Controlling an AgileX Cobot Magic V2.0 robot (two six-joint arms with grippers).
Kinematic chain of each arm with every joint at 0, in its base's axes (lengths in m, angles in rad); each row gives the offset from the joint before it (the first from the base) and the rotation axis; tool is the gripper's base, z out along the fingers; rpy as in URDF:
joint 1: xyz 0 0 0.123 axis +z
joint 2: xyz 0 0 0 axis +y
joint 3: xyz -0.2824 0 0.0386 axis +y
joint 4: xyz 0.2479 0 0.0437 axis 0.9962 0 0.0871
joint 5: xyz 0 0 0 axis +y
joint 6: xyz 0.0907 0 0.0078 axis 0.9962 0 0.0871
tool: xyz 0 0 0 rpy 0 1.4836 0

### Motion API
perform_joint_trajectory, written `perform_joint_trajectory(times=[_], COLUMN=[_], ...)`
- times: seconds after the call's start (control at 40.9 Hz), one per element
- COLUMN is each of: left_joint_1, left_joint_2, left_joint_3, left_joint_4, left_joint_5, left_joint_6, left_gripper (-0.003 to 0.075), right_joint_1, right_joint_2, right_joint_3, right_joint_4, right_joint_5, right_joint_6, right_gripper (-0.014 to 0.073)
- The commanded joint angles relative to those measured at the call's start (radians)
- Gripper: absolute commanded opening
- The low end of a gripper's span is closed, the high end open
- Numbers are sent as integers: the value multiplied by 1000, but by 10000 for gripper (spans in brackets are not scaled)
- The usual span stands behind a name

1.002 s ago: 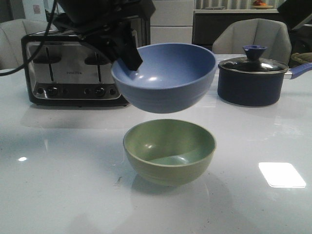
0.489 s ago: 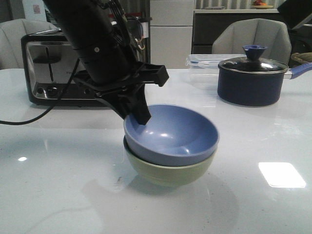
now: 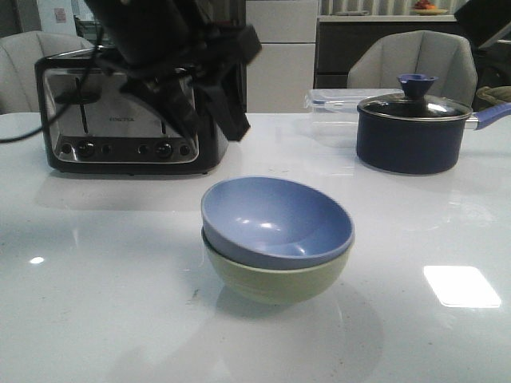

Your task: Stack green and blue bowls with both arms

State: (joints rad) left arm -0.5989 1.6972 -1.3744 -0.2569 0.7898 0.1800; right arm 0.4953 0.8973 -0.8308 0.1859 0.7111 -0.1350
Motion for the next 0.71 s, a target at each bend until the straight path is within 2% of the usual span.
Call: perform_joint_trajectory(times=[0.0,0.244,0.464,0.684], left_joint_1=[-19,-97,-113,-113], left_joint_2=[-145,-418,-648,-820], left_joint_3=[14,242,429,497], left_joint_4=[22,112,142,366], left_joint_5=[-8,-8,-6,92], left_joint_6=[-2,-1,-19,-266], left_gripper=[437,436,435,435], right_joint_1=[-2,-2,-2,-3], right_joint_2=[-10,-10,-21,-126], right_joint_3=[-27,-27,-27,9], right_joint_4=[0,-5,-97,-110], right_joint_5=[-63,-62,-18,29], right_joint_6=[-13,-13,5,61], right_gripper=[426,426,425,425])
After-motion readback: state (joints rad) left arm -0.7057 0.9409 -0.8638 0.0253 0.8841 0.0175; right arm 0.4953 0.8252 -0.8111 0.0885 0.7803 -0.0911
